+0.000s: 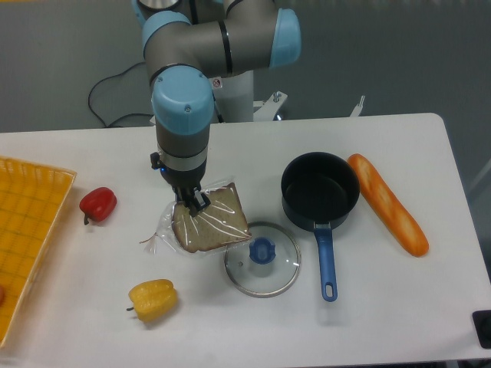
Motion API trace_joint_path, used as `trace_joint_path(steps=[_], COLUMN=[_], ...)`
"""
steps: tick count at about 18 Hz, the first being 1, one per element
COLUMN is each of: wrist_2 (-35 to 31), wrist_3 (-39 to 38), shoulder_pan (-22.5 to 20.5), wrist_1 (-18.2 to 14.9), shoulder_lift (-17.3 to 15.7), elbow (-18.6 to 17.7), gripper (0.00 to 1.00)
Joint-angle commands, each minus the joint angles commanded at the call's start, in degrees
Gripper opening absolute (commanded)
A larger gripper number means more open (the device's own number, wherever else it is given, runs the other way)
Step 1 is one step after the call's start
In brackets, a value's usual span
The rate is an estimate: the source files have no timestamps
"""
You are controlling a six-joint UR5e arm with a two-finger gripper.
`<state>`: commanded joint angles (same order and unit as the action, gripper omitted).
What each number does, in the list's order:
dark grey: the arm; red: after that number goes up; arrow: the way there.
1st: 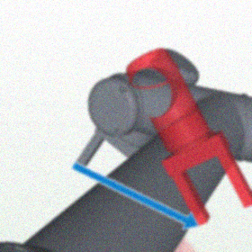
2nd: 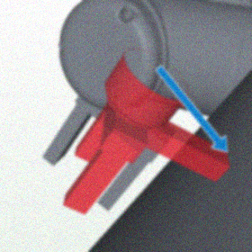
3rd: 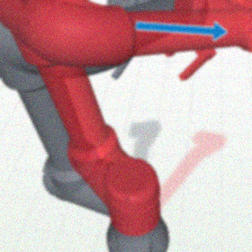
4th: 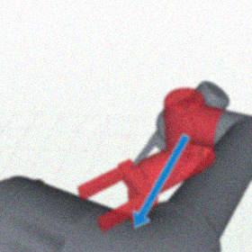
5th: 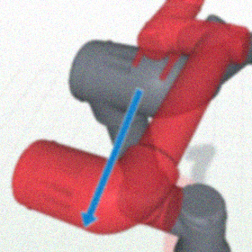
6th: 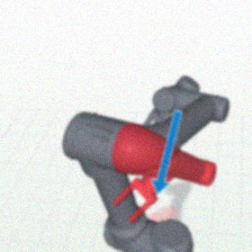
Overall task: Put the toast in the pot
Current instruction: 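Lift the bagged toast slice with the gripper off the table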
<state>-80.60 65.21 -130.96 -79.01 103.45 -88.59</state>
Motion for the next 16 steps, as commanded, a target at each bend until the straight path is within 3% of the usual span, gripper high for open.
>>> trace_joint_path(steps=[9,16], wrist_2=[-0.17,-0.70], wrist_3=[0.00,3.33], shoulder_pan=[-0.18,-0.79], wrist_1=[-0.09,-2.11], shoulder_lift=[-0.53,-1.41], elbow=[-0.26,-0.88], gripper=[0.00,0.00])
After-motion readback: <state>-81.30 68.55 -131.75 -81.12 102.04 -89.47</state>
